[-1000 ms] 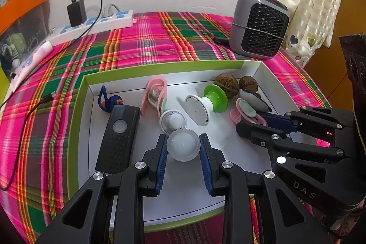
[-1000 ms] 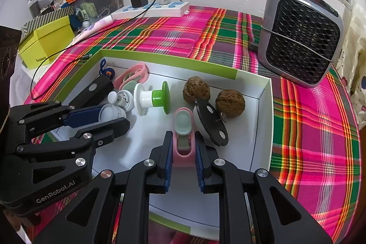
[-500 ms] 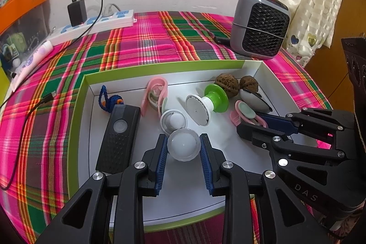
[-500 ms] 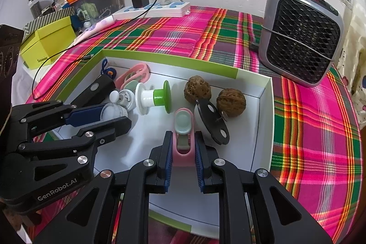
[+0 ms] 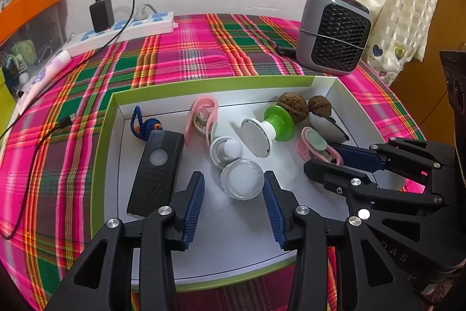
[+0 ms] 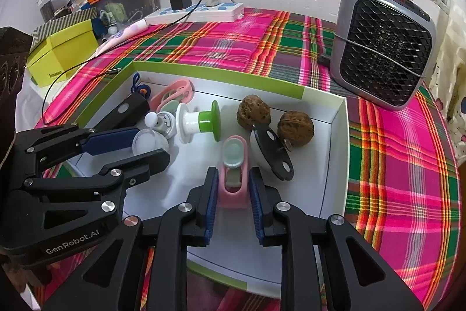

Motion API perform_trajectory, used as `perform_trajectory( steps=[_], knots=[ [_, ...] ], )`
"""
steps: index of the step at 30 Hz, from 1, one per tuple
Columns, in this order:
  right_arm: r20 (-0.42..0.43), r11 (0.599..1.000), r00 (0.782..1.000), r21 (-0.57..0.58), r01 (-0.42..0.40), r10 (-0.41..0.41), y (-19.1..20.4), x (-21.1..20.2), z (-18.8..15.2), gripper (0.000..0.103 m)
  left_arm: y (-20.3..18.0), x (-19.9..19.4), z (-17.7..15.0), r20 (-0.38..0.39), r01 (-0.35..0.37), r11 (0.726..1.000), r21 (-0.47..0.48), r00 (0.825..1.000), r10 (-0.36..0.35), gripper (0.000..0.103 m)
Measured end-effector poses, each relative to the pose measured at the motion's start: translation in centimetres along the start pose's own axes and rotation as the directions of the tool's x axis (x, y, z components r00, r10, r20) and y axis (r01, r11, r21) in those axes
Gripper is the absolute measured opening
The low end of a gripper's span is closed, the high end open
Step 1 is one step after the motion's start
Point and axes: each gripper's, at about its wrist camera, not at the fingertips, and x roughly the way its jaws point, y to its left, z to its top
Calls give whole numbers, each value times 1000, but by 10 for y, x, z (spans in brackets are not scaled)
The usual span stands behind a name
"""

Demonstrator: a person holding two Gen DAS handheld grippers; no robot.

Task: Organize objects

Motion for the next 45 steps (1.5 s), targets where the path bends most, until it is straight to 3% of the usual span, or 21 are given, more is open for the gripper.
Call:
perform_trajectory(
  steps=[6, 23, 41, 45],
  knots=[
    [10, 1000, 1000, 9, 9, -9, 1, -4, -1, 32, 3, -7, -1, 19, -3, 1000, -11, 1000, 3, 41],
    [77, 997, 997, 74, 17, -23, 4, -36, -17, 32, -5, -38, -12, 69, -9, 1000, -21, 998, 11, 41],
    [142, 992, 988, 114, 47, -63, 18, -64, -43, 32, -10, -72, -45, 128, -22, 999, -37, 991, 26, 41],
    [158, 992, 985, 118, 51, -70, 21, -73, -50, 39, -12, -76, -55, 120, -10, 999, -42, 993, 15, 41]
  ],
)
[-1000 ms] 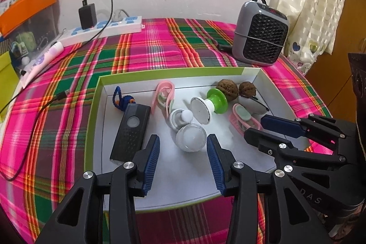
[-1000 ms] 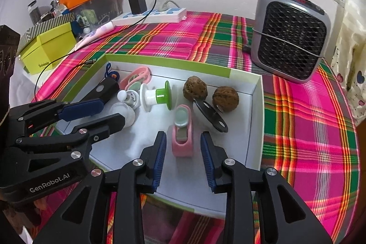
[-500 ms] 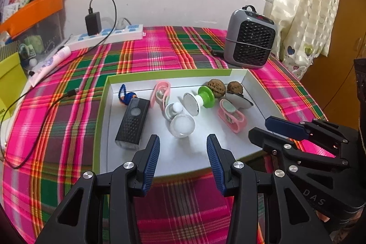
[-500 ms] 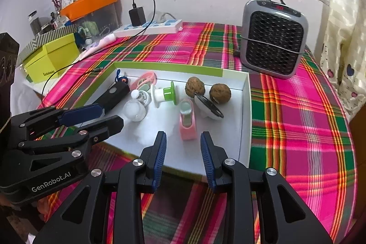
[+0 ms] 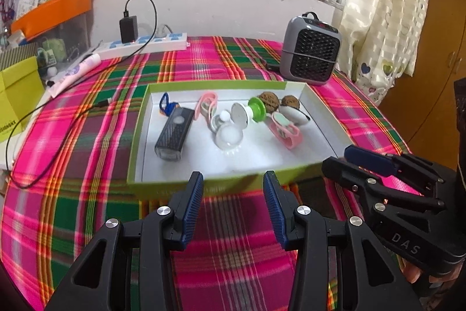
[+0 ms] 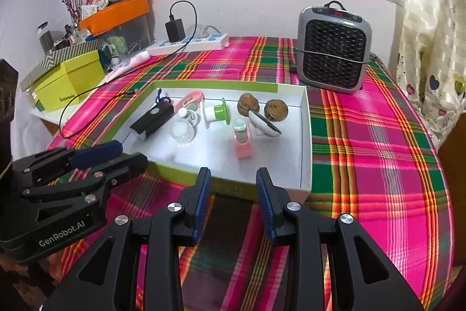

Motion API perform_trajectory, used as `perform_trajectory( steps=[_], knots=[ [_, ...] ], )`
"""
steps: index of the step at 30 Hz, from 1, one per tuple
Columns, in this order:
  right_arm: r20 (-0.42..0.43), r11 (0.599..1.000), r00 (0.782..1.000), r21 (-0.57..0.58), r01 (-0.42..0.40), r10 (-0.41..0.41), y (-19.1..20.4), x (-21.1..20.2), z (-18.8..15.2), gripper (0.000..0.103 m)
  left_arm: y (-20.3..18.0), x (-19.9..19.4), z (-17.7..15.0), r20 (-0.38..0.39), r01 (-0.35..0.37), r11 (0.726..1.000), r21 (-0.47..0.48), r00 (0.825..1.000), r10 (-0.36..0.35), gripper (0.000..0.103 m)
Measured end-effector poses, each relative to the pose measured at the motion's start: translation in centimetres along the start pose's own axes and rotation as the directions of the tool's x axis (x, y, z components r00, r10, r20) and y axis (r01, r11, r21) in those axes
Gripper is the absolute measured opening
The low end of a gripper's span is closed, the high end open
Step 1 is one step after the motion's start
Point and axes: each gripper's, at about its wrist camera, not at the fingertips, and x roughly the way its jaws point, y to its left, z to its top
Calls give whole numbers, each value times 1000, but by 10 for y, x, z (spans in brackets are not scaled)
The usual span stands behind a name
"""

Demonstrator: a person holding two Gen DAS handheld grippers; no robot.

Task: Organize objects

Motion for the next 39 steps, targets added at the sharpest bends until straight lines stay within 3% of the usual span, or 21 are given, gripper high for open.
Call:
perform_trajectory(
  steps=[8, 31, 35, 39],
  knots=[
    [22, 1000, 999, 0, 24, -24, 4, -13, -13, 40, 0, -4, -15, -12, 10, 1000, -20, 1000, -10, 41],
    [-70, 997, 996, 59, 52, -47, 5, -13, -60, 41, -2, -4, -55, -80, -46, 999, -16, 996, 44, 41],
    [-75, 996, 996, 66, 56, -51, 5, -14, -62, 50, -4, -5, -57, -73, -50, 999, -15, 996, 49, 41],
    [-93, 994, 994, 78, 70, -63, 4, -12, -64, 51, -4, -6, -57, -72, -52, 999, -16, 996, 50, 41]
  ],
)
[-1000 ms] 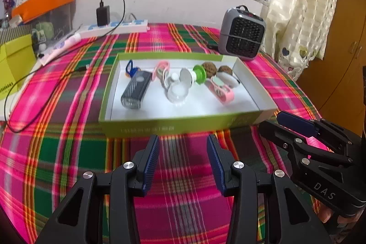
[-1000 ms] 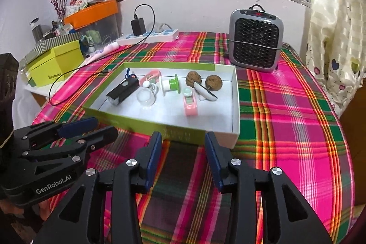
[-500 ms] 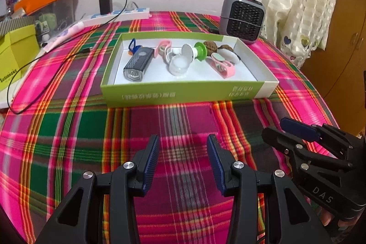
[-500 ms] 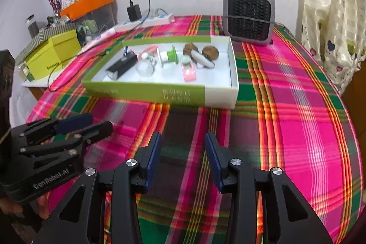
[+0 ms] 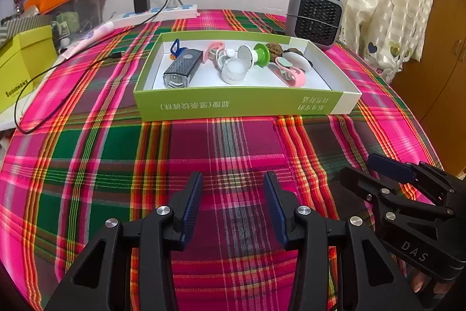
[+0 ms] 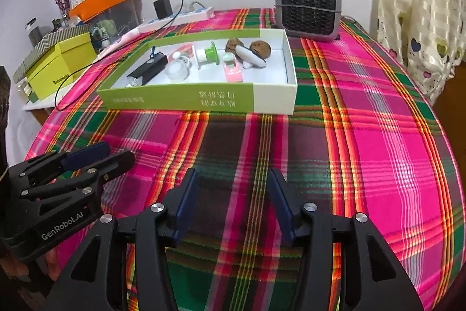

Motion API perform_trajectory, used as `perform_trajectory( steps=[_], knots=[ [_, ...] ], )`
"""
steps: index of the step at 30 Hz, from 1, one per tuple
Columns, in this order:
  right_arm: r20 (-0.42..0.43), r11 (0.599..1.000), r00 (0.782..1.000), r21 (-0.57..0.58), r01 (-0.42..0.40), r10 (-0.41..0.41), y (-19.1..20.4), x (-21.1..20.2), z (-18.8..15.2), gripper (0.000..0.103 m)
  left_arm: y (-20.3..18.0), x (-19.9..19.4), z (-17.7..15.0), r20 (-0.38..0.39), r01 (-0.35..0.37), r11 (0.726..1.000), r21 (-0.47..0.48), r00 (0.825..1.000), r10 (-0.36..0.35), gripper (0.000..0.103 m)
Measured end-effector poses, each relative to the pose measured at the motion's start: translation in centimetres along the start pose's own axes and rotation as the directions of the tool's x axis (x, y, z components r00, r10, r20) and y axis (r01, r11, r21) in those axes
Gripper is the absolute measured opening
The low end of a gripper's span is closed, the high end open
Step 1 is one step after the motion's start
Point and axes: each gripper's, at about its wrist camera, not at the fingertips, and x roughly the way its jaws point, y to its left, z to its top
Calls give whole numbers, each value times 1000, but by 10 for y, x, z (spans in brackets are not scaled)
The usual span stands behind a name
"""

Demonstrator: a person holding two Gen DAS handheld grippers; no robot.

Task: Organize objects

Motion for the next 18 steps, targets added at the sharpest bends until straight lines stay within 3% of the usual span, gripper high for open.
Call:
perform_trajectory(
  steps=[18],
  knots=[
    [-10, 999, 999, -27, 47, -48, 5, 0, -1, 52, -3, -2, -4, 5, -47, 999, -12, 999, 47, 43]
  ],
)
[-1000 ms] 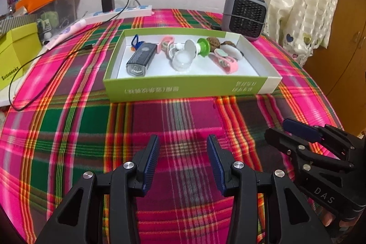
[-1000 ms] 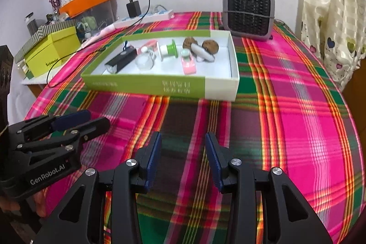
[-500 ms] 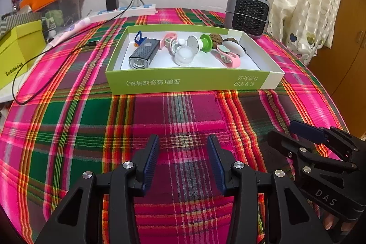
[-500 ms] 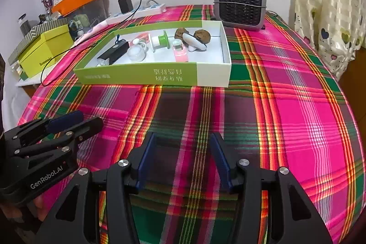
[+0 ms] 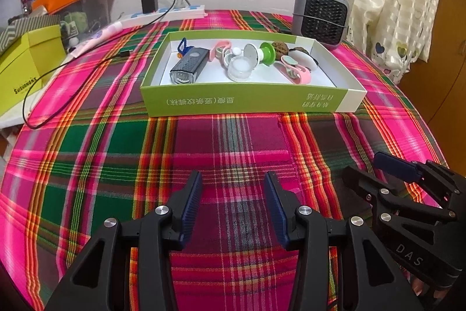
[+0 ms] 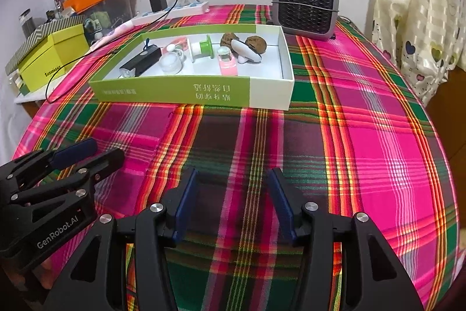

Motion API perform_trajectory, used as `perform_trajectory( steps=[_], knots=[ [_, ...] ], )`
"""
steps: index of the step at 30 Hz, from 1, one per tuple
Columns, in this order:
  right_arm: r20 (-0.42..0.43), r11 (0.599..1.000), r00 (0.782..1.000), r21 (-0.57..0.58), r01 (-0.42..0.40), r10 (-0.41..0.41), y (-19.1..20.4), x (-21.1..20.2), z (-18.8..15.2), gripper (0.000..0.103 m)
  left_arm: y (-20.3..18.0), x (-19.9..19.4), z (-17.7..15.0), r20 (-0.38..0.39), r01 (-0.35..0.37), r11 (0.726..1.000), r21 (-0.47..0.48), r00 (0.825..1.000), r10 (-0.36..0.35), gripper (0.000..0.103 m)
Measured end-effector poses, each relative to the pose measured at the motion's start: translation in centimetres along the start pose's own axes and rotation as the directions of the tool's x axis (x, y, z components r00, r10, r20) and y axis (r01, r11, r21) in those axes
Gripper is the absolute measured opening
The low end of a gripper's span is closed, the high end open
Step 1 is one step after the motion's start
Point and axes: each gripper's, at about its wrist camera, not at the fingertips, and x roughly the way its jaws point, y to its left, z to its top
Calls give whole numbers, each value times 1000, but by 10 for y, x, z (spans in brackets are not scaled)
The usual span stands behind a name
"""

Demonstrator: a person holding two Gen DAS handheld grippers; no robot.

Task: Organize objects

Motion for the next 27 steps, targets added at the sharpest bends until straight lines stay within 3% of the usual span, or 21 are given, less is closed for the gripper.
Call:
perform_trajectory(
  steps=[3, 27],
  knots=[
    [-3, 1000, 1000, -11, -2, 2, 2, 1, 0, 55, -1, 0, 0, -1, -6, 1000, 5, 1000, 6, 43],
    [-9, 999, 1000, -31, 19, -19, 7, 1, -1, 58, -8, 2, -1, -8, -36, 998, 43, 999, 37, 48]
  ],
)
